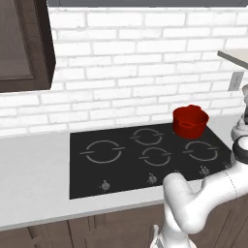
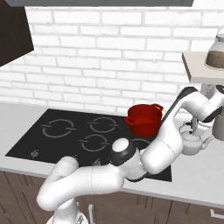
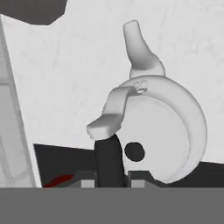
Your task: Pick the kettle from the counter and place it on a stove burner. Then turn the burner on.
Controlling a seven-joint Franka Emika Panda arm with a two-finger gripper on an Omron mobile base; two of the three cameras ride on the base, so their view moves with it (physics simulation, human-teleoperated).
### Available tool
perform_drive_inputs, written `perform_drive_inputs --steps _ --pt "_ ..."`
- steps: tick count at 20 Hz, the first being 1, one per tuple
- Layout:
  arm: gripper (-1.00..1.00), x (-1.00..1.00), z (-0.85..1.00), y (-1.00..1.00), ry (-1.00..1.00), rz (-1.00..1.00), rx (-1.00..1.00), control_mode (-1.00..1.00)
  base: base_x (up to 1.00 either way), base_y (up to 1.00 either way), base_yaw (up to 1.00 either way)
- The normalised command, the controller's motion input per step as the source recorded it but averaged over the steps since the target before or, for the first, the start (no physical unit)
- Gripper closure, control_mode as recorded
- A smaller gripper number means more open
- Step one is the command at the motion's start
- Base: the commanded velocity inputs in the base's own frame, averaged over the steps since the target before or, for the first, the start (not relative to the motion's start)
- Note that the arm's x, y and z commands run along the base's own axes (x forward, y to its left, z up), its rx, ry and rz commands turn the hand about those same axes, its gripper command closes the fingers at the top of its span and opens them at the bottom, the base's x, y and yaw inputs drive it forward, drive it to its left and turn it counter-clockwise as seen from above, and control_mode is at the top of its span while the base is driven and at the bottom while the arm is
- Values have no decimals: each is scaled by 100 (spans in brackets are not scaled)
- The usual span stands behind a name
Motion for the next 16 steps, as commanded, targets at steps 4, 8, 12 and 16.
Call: perform_drive_inputs --steps 4,8,12,16 --pt "100 0 72 71 -17 -10 0 -100 0 0 0" --pt "100 -27 81 57 -19 -10 0 -100 0 0 0" --pt "100 -89 75 35 -26 -9 0 -100 0 0 0" --pt "100 -100 91 35 -37 -5 0 -100 0 0 0"
